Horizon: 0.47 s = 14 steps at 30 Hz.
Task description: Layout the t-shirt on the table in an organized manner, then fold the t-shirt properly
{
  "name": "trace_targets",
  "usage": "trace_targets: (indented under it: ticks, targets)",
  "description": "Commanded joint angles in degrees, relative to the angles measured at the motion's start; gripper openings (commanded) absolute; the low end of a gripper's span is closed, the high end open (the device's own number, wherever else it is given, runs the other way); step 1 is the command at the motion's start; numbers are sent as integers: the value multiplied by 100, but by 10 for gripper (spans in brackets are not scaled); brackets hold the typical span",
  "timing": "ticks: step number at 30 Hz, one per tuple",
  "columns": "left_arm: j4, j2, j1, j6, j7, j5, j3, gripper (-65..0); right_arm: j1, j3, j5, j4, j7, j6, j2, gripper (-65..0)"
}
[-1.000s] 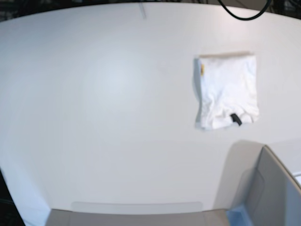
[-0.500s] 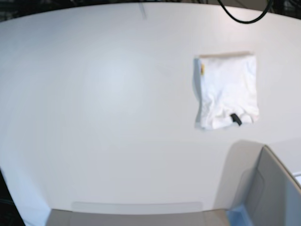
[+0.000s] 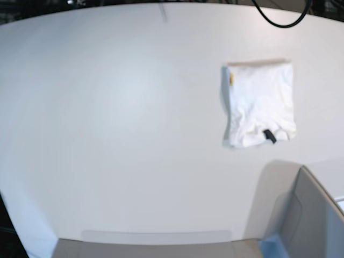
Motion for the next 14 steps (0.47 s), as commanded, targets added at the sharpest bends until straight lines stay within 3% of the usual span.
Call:
trace_targets:
  ticks: [1, 14]
  targets:
    - [7, -70, 35, 84, -31, 8, -38, -650, -30, -1, 19, -15, -66, 13, 11, -650]
    - [7, 80, -88, 93, -57, -18, -38, -650, -65, -1, 19, 29, -48, 13, -60, -650]
